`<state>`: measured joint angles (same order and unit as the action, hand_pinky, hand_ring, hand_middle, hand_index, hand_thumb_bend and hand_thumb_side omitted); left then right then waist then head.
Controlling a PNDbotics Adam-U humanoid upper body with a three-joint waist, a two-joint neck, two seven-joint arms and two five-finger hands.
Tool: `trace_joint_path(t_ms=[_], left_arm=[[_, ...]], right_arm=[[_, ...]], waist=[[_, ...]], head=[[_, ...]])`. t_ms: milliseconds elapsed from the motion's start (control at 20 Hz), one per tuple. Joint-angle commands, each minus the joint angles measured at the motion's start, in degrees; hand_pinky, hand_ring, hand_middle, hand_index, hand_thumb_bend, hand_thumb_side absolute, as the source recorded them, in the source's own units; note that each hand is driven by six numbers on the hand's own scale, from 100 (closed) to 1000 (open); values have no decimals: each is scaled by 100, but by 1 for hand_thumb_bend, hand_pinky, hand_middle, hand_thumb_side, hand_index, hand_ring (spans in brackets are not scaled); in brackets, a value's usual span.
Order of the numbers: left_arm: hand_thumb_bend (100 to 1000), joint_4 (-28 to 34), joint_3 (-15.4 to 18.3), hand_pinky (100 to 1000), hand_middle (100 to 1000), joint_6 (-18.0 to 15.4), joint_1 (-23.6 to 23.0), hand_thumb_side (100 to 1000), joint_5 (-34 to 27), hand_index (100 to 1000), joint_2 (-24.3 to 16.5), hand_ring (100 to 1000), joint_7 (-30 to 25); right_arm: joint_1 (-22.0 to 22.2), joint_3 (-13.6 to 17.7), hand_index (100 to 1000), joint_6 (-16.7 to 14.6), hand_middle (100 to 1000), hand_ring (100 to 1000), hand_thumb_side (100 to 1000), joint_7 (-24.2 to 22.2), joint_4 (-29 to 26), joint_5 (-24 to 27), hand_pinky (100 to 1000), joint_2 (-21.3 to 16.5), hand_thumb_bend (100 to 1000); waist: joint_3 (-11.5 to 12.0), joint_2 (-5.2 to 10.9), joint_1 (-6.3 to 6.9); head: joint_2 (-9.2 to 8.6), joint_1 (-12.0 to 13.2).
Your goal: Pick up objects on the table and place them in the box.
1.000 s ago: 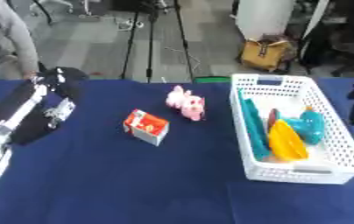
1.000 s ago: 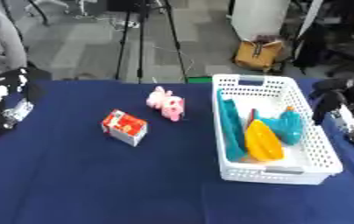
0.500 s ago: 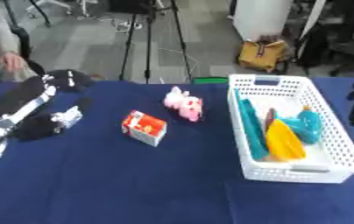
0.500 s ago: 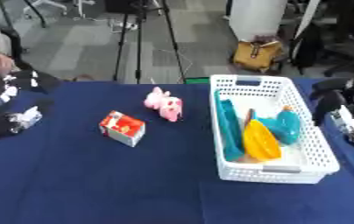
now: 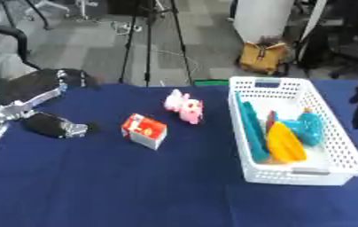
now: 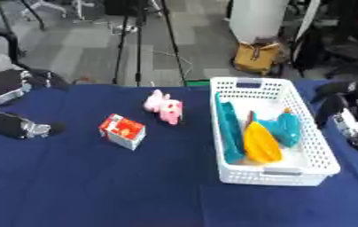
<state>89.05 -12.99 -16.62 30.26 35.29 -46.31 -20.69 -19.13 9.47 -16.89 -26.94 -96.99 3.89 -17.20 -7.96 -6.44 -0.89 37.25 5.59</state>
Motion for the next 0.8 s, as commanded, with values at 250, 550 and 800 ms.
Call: trace_joint_path(t_ms=[250,550,800], left_arm=[[756,-1008,-198,940,778,-464,917,554,683,867,438,818,-665],[857,-1916,-184,951,783,-827,1523,548,1242,874,1067,833,-1192],[817,-2492,-84,957,793,-1040,1864,519,1729,882,1501,846,-1395]], right_arm=[[-52,-29,726,-34,562,411,527,-52,-28,15,333,-110,100],[-50,-54,726,-36,562,410,527,-88,-22,20,333,-102,100],[-79,-82,726,-25,562,410,527,-123,-33,31,333,-79,100]], waist=[[-51,122,-20],[-129,120,-4],[-253,81,31]], head=[[-21,-36],[-32,-24],[-70,-6]])
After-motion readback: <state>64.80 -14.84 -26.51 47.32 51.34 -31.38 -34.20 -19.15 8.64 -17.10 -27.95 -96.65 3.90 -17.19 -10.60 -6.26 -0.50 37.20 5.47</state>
